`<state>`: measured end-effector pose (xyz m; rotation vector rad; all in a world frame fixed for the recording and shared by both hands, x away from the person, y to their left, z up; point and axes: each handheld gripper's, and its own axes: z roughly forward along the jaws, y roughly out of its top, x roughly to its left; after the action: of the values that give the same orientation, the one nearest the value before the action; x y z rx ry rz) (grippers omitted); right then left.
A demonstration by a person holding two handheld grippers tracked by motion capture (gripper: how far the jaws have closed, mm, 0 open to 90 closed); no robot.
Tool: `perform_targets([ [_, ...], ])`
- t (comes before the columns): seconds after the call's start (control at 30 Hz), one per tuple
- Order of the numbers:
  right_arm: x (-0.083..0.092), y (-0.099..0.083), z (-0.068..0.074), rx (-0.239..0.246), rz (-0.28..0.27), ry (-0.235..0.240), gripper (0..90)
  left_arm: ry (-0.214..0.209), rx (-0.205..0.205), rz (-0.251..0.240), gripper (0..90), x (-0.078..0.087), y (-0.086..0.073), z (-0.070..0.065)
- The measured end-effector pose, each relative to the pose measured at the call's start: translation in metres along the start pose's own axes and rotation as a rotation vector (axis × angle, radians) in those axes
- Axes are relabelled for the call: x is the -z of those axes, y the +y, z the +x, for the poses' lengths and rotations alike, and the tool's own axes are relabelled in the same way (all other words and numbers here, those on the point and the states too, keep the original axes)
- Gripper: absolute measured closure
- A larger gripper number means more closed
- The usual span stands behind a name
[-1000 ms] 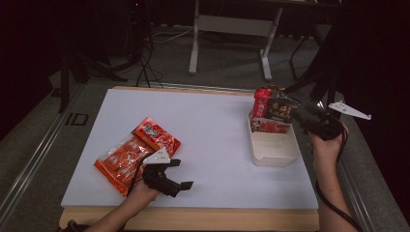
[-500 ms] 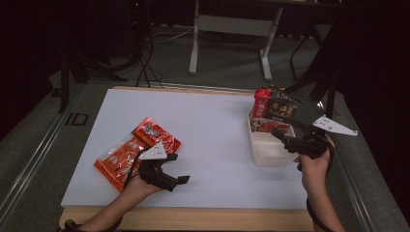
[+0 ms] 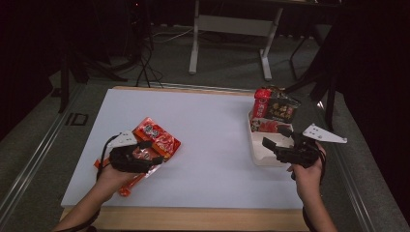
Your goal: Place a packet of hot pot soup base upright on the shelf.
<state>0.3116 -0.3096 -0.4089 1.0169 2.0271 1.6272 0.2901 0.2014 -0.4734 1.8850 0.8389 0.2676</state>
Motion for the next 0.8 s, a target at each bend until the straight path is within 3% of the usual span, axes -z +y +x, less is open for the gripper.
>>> perform_targets([
  [0.03,0.0,-0.001,0.001,0.004,0.001,0.005,14.8,0.05,0.019,0.0,28.3,0.01,-0.004,0.007],
  [0.1,-0.001,-0.001,0.002,0.009,0.002,0.01,14.9,0.091,0.034,0.002,33.3,0.021,-0.008,0.015],
  [0.13,-0.001,-0.002,0.002,0.011,0.003,0.011,15.0,0.091,0.034,0.002,43.2,0.021,-0.008,0.015],
  [0.17,-0.001,-0.002,0.002,0.011,0.006,0.013,15.0,0.122,0.06,-0.008,46.0,0.032,-0.012,0.024],
  [0.2,-0.002,-0.003,0.002,0.01,0.005,0.014,15.1,0.122,0.06,-0.008,48.0,0.032,-0.012,0.024],
  [0.23,-0.002,-0.003,0.002,0.01,0.005,0.013,15.2,0.141,0.067,-0.01,57.0,0.038,-0.014,0.029],
  [0.43,-0.005,-0.005,0.002,0.017,0.015,0.023,17.0,0.265,0.144,0.019,70.5,0.059,-0.024,0.057],
  [0.5,-0.005,-0.005,0.002,0.023,0.014,0.023,17.0,0.309,0.155,0.046,76.4,0.061,-0.028,0.064],
  [0.53,-0.005,-0.005,0.003,0.03,0.016,0.02,17.0,0.333,0.163,0.082,78.4,0.062,-0.033,0.071],
  [0.57,-0.005,-0.005,0.003,0.03,0.016,0.02,17.0,0.333,0.163,0.082,81.2,0.062,-0.033,0.071],
  [0.6,-0.005,-0.005,0.003,0.036,0.024,0.02,17.0,0.381,0.142,0.134,83.3,0.062,-0.039,0.076],
  [0.67,-0.006,-0.006,0.003,0.044,0.027,0.019,17.0,0.395,0.142,0.157,88.7,0.06,-0.042,0.078],
  [0.7,-0.007,-0.007,0.002,0.04,0.032,0.024,17.0,0.417,0.143,0.195,89.4,0.058,-0.049,0.083],
  [0.8,-0.01,-0.009,0.002,0.044,0.041,0.03,17.1,0.415,0.131,0.221,89.8,0.056,-0.055,0.086],
])
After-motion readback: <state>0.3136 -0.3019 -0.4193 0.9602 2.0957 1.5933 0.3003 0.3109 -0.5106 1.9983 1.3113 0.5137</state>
